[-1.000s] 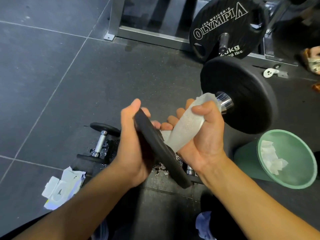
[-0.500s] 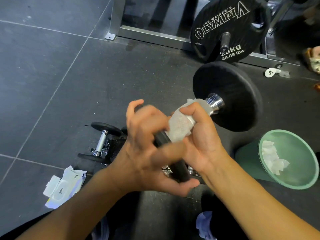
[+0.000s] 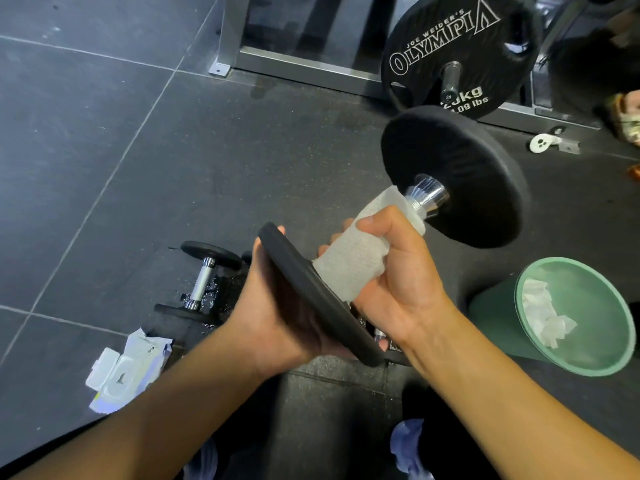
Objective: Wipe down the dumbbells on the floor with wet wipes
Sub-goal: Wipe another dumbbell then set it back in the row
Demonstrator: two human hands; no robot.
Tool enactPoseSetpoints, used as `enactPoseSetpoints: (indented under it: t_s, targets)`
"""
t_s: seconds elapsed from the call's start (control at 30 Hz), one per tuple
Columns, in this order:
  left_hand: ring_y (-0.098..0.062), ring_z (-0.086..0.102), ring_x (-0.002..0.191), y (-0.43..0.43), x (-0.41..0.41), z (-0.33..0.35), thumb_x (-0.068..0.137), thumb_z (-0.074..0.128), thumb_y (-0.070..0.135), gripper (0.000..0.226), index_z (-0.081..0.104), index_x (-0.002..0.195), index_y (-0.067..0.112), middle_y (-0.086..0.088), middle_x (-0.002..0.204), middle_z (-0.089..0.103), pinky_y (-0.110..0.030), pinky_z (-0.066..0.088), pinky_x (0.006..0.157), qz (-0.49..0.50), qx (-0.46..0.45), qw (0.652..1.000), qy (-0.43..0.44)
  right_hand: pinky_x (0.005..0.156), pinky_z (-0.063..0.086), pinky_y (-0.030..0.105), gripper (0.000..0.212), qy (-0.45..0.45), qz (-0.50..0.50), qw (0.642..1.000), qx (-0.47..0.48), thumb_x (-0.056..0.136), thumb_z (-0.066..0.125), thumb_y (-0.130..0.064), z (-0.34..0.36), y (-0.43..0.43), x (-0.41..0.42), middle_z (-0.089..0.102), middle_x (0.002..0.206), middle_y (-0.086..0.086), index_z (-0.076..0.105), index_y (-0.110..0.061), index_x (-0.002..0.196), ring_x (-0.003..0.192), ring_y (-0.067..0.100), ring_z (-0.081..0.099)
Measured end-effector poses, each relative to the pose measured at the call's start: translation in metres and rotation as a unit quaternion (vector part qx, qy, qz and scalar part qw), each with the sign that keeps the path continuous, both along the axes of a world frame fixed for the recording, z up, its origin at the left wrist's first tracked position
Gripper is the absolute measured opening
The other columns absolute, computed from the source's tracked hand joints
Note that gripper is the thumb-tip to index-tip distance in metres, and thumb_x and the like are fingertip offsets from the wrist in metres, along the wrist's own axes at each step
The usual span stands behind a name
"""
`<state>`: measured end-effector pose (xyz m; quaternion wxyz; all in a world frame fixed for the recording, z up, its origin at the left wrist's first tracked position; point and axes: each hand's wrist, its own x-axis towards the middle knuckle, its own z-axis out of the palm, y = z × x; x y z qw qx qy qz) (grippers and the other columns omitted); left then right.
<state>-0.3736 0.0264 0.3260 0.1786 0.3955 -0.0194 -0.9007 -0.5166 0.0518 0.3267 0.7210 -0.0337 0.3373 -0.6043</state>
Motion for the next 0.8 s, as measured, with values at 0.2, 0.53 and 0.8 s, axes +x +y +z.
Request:
enactPoseSetpoints:
  t_s: [0.2,0.53,0.8]
  targets:
    - [-0.009,0.064,0.061,0.001,-0.013,0.015,0.091,0.045,0.066,0.049,0.068,0.071,0.028,0.007,0.066,0.065,-0.032,0.051,0.061,0.083,-0.283,0.953,-0.072,0.068,0.060,0.041,0.045,-0.008,0.020,0.996,0.088,0.078,0.068,-0.021,0.003,-0.008,-0.003,0.061,0.079,0.016,0.046,-0.012,0.116,0.068,0.031,0.069]
    - [-0.023,0.049,0.102,0.012,-0.003,-0.029,0.070,0.082,0.061,0.049,0.057,0.099,0.030,-0.004,0.107,0.041,-0.071,0.035,0.103,0.046,-0.932,0.143,-0.330,0.077,0.052,0.037,0.031,-0.015,0.056,0.987,0.148,0.084,0.065,-0.030,-0.004,-0.001,-0.008,0.063,0.079,0.010,0.056,-0.008,0.102,0.069,0.024,0.066]
    - [-0.025,0.044,0.098,0.039,0.003,-0.031,0.069,0.075,0.058,0.064,0.041,0.107,0.020,-0.002,0.106,0.035,-0.027,0.042,0.088,0.018,-0.681,0.629,-0.375,0.076,0.060,0.043,0.036,0.073,0.038,0.980,0.182,0.089,0.066,-0.014,-0.028,0.005,-0.009,0.066,0.096,0.017,0.059,-0.005,0.123,0.084,0.030,0.069]
